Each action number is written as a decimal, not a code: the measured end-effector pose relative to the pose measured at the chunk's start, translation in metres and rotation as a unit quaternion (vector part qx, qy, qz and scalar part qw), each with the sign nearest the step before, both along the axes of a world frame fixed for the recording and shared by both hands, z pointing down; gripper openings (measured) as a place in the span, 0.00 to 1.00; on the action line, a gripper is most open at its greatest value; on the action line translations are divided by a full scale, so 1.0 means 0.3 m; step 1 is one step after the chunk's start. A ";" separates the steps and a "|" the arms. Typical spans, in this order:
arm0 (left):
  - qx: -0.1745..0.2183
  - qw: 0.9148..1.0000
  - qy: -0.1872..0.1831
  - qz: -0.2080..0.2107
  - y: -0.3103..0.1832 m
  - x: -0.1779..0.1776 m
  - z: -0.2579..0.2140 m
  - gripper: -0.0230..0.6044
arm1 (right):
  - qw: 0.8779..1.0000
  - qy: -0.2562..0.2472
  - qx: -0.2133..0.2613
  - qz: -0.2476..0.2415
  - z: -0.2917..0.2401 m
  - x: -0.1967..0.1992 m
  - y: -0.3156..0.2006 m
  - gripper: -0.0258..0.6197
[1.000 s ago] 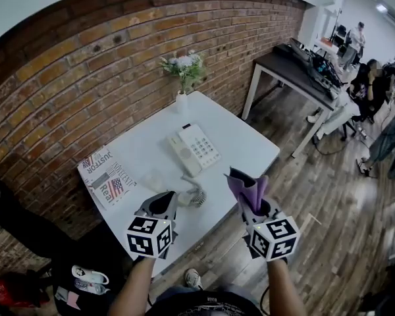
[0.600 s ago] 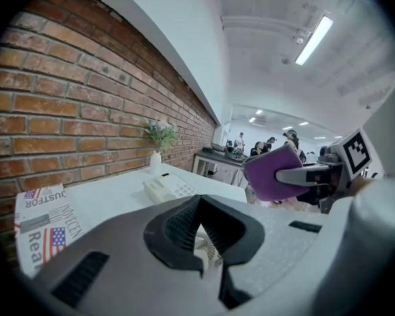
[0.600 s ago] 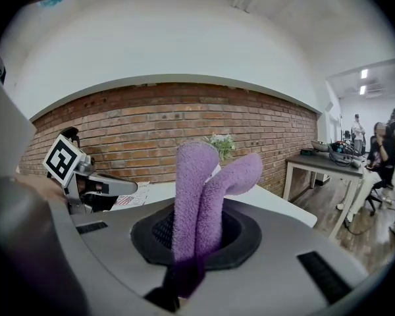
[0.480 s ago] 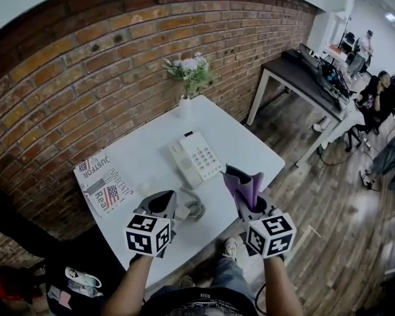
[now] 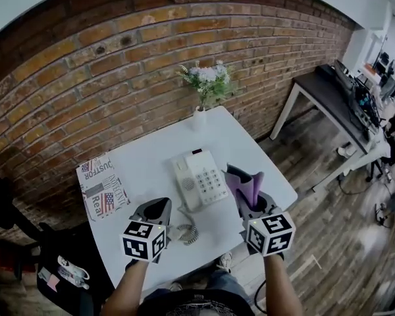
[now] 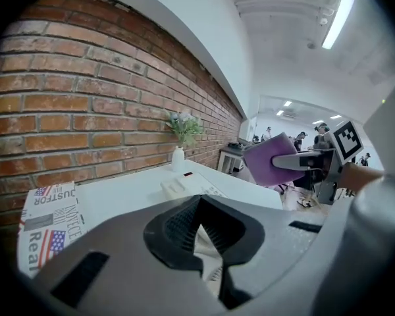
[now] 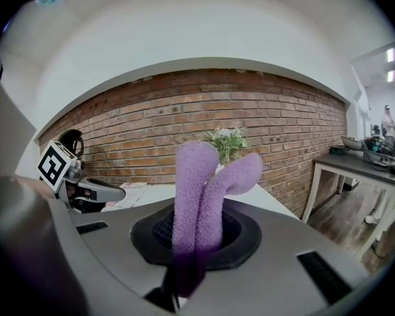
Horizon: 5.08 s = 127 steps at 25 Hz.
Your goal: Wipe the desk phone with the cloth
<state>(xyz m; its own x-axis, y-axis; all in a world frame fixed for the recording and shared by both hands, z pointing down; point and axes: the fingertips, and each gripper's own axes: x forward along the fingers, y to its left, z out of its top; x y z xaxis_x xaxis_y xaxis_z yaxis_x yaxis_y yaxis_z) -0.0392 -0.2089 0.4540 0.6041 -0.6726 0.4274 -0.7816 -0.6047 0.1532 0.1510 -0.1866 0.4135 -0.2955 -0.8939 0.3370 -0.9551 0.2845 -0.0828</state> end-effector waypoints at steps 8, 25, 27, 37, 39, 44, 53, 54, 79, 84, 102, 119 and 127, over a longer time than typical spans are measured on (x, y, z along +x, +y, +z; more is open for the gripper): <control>0.000 0.996 -0.004 -0.090 -0.101 0.036 -0.014 0.04 | 0.997 -0.005 -0.017 -0.081 0.038 0.056 -0.230 0.11; -0.023 0.976 -0.011 -0.218 -0.188 0.054 0.062 0.04 | 0.984 -0.042 -0.091 -0.146 0.280 0.096 -0.646 0.11; -0.025 0.973 -0.011 -0.229 -0.188 0.048 0.065 0.04 | 0.983 -0.041 -0.102 -0.148 0.316 0.082 -0.688 0.11; -0.030 0.966 -0.018 -0.256 -0.184 -0.003 0.069 0.04 | 0.973 -0.074 -0.135 -0.169 0.400 -0.008 -0.758 0.11; -0.030 0.966 -0.017 -0.257 -0.181 -0.011 0.075 0.04 | 0.973 -0.082 -0.135 -0.168 0.404 -0.007 -0.759 0.11; -0.033 0.965 -0.004 -0.259 -0.173 -0.033 0.085 0.04 | 0.974 -0.082 -0.137 -0.159 0.412 -0.015 -0.734 0.11; -0.036 0.972 0.008 -0.232 -0.154 -0.060 0.087 0.04 | 0.978 -0.076 -0.146 -0.124 0.433 0.004 -0.622 0.11; -0.037 0.973 0.010 -0.229 -0.151 -0.065 0.089 0.04 | 0.979 -0.075 -0.148 -0.120 0.435 0.006 -0.607 0.11; -0.038 0.991 0.042 -0.118 -0.100 -0.034 0.074 0.04 | 0.979 -0.098 -0.179 -0.011 0.495 0.068 -0.248 0.11; -0.034 0.993 0.044 -0.105 -0.078 -0.040 0.063 0.04 | 0.975 -0.133 -0.178 0.032 0.493 0.078 -0.197 0.11; -0.038 0.995 0.050 -0.076 0.038 -0.067 0.087 0.04 | 0.954 -0.237 -0.158 0.098 0.484 -0.020 -0.028 0.11; -0.040 0.994 0.046 -0.087 0.121 -0.155 0.108 0.04 | 0.956 -0.236 -0.172 0.029 0.505 -0.278 0.035 0.11; -0.042 0.993 0.046 -0.098 0.128 -0.187 0.109 0.04 | 0.962 -0.202 -0.182 -0.038 0.497 -0.383 0.053 0.11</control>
<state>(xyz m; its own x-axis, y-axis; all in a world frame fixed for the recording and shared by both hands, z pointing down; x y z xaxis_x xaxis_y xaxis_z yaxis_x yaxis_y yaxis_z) -0.0952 -0.1704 0.4867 0.5034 -0.7459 0.4360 -0.8638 -0.4240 0.2721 0.0361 -0.1707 0.5627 -0.5279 -0.7084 0.4685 -0.8019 0.2341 -0.5496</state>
